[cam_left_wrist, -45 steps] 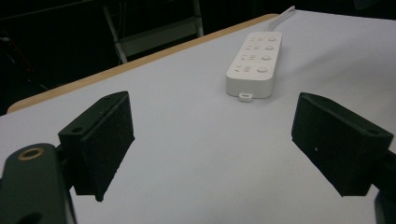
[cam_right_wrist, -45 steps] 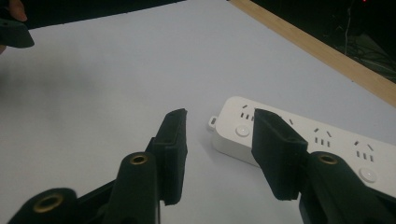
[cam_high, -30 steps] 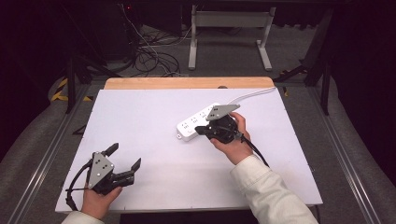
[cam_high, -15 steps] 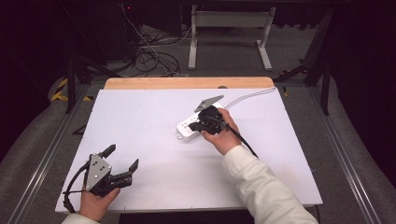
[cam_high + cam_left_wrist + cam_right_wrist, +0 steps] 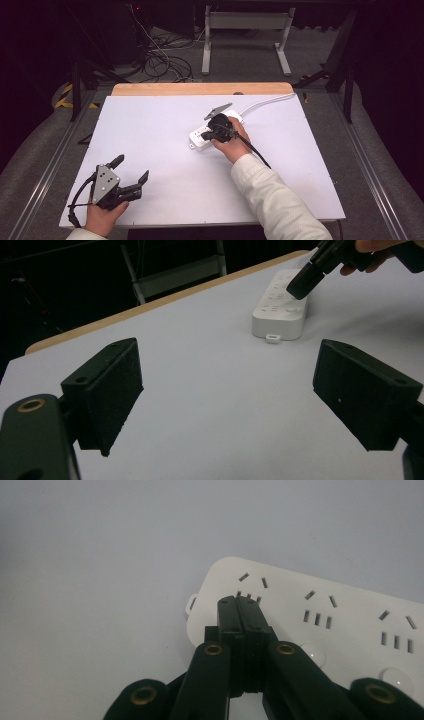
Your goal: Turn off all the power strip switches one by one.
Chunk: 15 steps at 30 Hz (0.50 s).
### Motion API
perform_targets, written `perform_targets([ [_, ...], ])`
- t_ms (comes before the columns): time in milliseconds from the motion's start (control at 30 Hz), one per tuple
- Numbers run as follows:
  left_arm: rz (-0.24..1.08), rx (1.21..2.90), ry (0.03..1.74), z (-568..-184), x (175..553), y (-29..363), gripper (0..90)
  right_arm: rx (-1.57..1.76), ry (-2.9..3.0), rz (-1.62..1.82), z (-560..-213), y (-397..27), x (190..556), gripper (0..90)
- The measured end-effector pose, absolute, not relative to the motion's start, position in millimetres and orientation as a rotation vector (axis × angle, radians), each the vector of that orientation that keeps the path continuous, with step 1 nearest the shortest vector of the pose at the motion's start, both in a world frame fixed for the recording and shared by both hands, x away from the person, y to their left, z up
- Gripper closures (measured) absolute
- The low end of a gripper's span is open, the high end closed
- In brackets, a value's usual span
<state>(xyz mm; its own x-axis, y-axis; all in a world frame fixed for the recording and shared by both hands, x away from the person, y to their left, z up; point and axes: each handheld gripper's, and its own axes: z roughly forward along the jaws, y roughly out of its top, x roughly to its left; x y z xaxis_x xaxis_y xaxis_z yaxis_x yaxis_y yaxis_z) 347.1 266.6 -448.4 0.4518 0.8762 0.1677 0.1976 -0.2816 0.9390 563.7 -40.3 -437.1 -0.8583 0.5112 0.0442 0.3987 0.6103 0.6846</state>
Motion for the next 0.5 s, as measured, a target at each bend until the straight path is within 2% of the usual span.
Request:
perform_targets([
  [500, 0.888, 1.755, 0.924, -448.8, 347.4, 266.2, 13.4, 0.776, 2.662, 1.073, -449.2, -32.9, 567.6, 90.0],
])
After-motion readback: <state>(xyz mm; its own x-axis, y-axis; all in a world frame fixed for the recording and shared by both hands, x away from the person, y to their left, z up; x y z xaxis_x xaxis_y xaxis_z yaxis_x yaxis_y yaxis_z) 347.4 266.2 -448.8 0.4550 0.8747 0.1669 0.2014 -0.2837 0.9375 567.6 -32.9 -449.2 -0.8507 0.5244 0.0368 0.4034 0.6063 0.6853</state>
